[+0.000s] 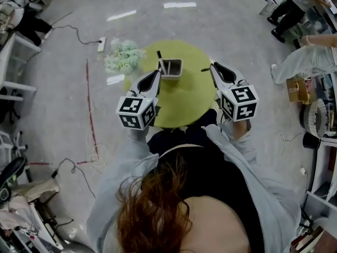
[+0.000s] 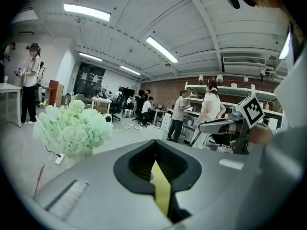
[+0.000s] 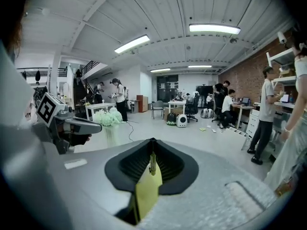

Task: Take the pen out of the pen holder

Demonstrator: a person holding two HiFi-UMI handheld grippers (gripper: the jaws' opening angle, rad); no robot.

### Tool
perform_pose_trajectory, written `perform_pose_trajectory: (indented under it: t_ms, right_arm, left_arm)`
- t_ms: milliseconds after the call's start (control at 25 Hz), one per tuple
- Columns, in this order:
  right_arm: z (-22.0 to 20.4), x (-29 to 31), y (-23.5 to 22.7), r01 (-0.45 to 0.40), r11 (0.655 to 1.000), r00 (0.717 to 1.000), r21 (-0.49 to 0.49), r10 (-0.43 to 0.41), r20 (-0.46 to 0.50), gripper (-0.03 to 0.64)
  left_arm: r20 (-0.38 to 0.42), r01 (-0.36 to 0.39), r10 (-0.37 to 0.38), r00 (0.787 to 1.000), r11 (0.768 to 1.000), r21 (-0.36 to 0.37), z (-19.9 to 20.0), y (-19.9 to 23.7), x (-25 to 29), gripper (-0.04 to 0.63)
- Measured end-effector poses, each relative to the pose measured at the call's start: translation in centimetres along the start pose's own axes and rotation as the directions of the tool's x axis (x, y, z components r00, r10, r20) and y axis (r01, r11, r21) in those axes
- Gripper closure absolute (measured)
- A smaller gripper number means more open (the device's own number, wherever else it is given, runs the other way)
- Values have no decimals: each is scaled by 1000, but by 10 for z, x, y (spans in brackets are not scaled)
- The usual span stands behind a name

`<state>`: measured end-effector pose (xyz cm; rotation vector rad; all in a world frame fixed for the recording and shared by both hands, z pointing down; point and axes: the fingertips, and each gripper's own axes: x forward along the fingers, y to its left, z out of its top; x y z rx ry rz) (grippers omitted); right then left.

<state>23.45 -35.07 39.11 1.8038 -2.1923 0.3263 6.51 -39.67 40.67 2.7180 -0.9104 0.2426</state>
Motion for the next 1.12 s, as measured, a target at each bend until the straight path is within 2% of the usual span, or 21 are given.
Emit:
perform_pose_trajectory:
  t_ms: [240,480,840,1120]
  right_arm:
    - [-23,-1,-14,-13,1000,999,28,14,-48,575]
    - [-20,1,-14,-40,999,997,4,41,-72,575]
    - [-25,16,-7,-82,997,992,-4,81,-100,575]
    - [-27,23,0,-89,996,990,-8,88,-108,575]
  left_arm:
    - [-9,22,-22,1000,1000,8,-3,-14,13,578]
    - [-8,8,-8,1000,1000,-2,0,-18,16,578]
    - [-25,-35,34,999,999,-35,-10,-7,10,578]
    - [-17,-37,36,999,998,-57,-12,2,7,578]
